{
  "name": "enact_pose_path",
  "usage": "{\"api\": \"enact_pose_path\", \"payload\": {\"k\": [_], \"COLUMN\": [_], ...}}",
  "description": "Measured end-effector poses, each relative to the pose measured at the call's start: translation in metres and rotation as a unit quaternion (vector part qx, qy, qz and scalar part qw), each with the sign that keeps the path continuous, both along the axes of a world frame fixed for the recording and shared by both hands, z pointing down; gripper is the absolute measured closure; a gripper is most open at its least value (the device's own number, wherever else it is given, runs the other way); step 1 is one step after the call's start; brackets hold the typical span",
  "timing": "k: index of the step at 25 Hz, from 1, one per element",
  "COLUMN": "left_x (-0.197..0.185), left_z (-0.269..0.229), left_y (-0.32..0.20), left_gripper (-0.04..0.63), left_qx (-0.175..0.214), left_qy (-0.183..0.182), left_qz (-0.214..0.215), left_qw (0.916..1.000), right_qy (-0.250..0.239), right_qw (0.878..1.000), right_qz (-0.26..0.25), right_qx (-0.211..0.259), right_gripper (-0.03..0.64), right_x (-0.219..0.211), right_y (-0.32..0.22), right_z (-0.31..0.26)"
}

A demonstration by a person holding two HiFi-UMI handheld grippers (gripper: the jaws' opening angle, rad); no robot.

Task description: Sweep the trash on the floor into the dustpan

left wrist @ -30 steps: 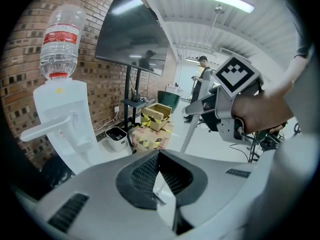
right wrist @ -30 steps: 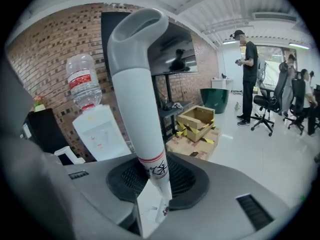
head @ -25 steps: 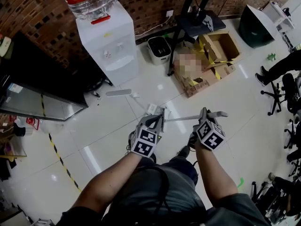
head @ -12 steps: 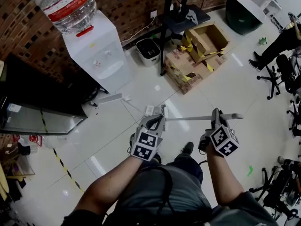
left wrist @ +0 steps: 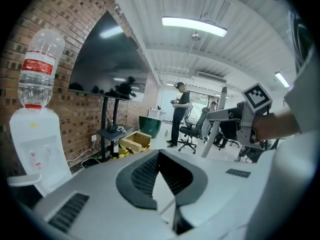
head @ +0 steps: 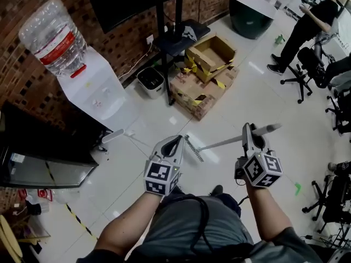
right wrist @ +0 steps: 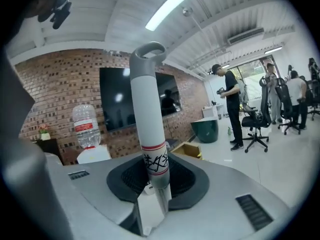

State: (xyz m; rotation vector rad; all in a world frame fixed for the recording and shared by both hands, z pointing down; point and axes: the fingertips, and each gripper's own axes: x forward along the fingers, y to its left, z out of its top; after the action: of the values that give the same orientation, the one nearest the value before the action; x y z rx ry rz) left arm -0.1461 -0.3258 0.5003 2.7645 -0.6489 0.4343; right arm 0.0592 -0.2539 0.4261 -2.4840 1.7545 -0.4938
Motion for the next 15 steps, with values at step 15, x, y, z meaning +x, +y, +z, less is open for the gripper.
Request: {"api": "enact_pose_path", "payload": {"k": [15], "left_x": [0.153], "left_z": [-0.112], "left_y": [0.127], "left_gripper": [0.588], "left_qx": [0.081], "left_qy": [0.039], "left_qz": [0.022], "left_qw": [0.9957], "right_qy": [0.055], "right_qw": [0.995], "right_qz": [-0.056], "right_qx": [0.065], "right_gripper": [0.541], "right_x": [0.121], "right_y": [0.148], "right_z": [-0.105]}}
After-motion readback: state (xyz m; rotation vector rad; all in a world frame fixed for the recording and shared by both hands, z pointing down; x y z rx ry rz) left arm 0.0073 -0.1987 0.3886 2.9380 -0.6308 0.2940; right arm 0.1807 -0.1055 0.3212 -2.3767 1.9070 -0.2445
